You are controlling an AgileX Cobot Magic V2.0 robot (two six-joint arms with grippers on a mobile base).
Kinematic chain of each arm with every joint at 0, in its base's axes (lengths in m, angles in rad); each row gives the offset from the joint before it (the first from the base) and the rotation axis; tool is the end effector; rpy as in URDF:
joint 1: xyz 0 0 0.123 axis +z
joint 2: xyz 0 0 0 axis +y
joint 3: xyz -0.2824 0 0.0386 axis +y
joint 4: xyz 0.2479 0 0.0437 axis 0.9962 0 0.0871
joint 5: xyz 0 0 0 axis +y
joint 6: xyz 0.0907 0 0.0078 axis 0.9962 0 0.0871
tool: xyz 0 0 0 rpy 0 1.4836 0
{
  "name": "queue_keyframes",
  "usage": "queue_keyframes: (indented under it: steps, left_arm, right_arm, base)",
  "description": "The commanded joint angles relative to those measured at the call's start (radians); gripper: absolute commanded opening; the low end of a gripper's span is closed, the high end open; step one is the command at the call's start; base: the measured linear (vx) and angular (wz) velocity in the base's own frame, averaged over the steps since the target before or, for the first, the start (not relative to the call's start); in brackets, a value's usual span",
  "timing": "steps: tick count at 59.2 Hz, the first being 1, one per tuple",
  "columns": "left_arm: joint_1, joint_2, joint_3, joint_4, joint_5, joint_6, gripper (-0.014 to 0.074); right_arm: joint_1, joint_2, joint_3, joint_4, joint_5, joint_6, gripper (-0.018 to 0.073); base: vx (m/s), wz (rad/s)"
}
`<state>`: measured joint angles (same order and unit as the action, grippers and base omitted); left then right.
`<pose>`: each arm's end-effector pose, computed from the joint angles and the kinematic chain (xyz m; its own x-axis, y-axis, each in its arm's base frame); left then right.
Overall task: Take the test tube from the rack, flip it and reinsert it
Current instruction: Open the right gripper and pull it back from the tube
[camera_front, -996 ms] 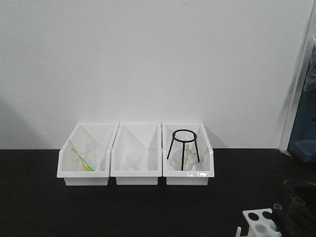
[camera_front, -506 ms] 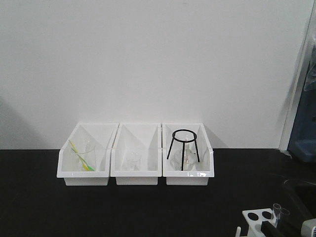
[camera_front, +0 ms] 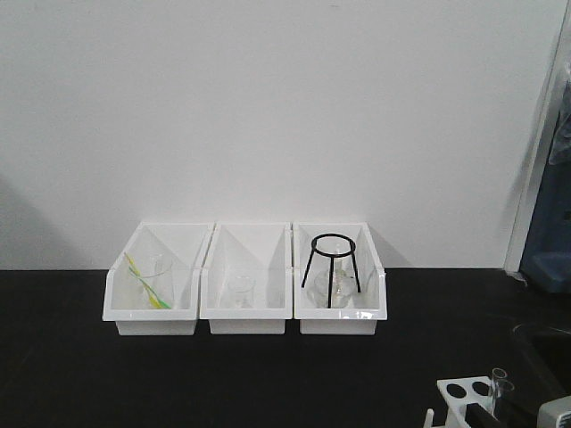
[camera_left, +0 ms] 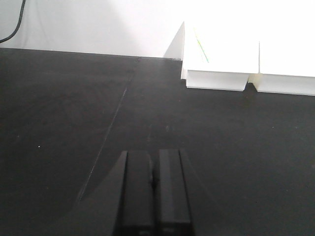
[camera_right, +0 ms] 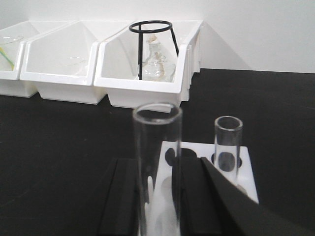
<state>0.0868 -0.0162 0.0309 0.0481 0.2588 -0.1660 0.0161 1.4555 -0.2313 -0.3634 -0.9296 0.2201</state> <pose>0.0547 0.0059 0.1801 -0.1712 -0.1346 -0.9760 -0.1200 0.9861 -0.1149 0.2155 0.0294 0.1688 -0.2367 -0.0072 -0.9716 -0.2929 0.9540 0.0643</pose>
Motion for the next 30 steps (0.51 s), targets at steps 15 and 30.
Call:
queue_keyframes:
  steps: [15,30]
  left_arm:
    - [-0.007,-0.011,0.002,-0.005,-0.079,0.000,-0.0006]
    - [-0.007,-0.011,0.002,-0.005,-0.079,0.000,-0.0006]
  right_arm:
    - [-0.006,-0.020,-0.024,-0.003,-0.224,-0.011,0.0387]
    - [-0.006,-0.118,-0.024,0.002,-0.265,-0.004,0.0387]
  base:
    - [0.00,0.00]
    - [0.00,0.00]
